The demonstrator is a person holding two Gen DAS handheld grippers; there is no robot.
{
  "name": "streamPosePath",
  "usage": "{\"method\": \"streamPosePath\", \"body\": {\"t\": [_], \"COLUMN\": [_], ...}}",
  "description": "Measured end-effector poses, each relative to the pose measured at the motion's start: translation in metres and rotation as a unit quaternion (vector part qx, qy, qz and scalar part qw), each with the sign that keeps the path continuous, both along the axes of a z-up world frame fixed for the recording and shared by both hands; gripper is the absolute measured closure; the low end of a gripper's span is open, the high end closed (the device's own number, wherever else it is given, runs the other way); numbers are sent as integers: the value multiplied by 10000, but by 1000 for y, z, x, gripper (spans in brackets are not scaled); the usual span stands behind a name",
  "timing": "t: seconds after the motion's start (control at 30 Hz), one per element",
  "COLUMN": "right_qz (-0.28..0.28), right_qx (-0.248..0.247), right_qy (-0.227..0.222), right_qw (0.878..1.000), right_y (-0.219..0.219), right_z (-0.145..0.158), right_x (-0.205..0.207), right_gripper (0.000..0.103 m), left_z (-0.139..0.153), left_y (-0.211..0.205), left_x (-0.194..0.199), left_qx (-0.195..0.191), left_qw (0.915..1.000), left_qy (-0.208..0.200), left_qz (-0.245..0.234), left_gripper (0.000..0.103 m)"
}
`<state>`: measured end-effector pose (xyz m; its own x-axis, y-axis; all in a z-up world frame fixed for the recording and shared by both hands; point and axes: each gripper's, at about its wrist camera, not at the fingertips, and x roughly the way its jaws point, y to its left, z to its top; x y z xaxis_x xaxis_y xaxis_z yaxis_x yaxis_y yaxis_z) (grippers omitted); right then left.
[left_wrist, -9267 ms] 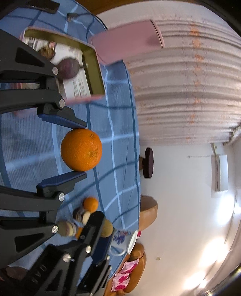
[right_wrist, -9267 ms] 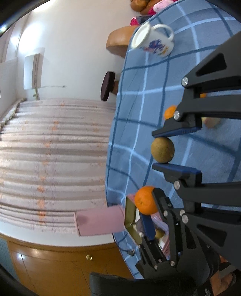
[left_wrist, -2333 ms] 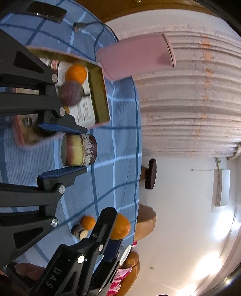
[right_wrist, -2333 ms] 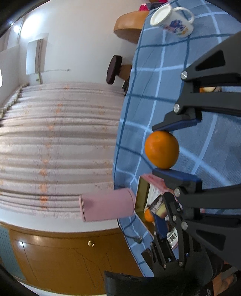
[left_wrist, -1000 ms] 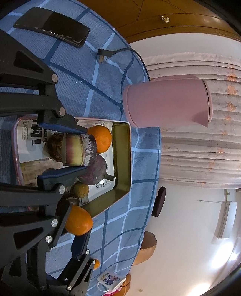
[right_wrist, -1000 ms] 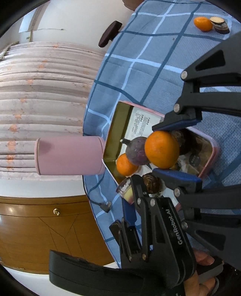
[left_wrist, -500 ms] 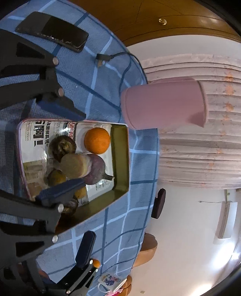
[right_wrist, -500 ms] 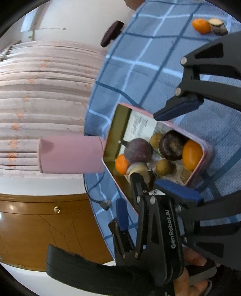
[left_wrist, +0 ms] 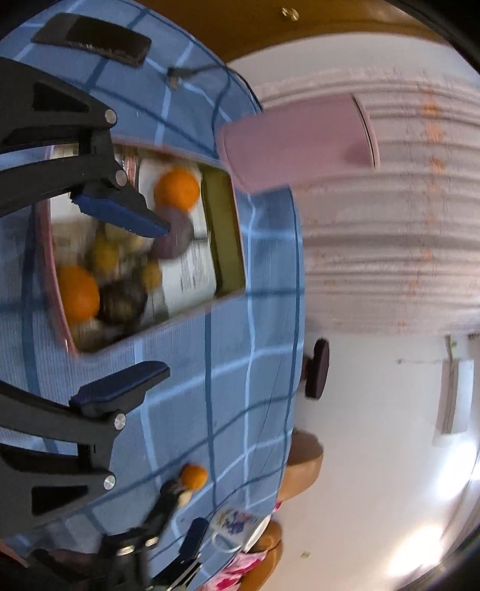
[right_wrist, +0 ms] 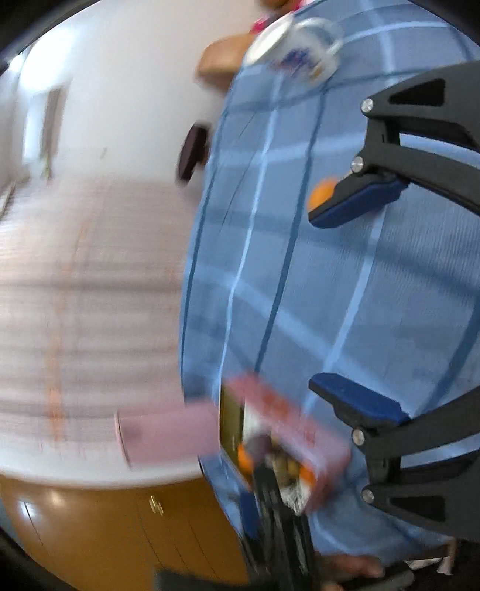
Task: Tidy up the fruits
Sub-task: 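Grasp another cut fruit half with the right tool while the left tool grasps a mandarin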
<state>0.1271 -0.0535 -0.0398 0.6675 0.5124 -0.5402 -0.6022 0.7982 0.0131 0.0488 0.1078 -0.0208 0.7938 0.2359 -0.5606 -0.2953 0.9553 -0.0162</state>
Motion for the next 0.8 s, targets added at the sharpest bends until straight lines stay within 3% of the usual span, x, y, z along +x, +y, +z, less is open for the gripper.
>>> {"method": "streamPosePath", "body": {"t": [0.23,0.33,0.4,0.47,0.6,0.8], "right_qz": [-363,-358,-340,-389,-409,-1068], "right_qx": [-216,-374,-475,-444,-203,-126], "right_qy": [665,946,1191,1330,1312,1043], "right_qw": [9969,9942,9912,9894,9903,9887], "right_y": [-23,-17,-15,-19,-29,-59], "right_z": [-15,-25,-34,-39,-36,-30], "right_x": [45,57,63,66,65,74], "right_gripper": [23,40,44,65,65,65], "left_z": [-2,-2,-2,-1,-2,-11], "left_y": [-46,-57,-62,-68,-78,-110], "left_x": [29,42,48,55,69,100], "left_qx": [220,185,195,188,108,31], "left_qw": [9983,9972,9966,9958,9947,9899], "left_qy": [171,244,287,335,426,602], "left_qz": [-518,-681,-754,-827,-931,-1285], "left_gripper": [32,32,32,32,32,32]}}
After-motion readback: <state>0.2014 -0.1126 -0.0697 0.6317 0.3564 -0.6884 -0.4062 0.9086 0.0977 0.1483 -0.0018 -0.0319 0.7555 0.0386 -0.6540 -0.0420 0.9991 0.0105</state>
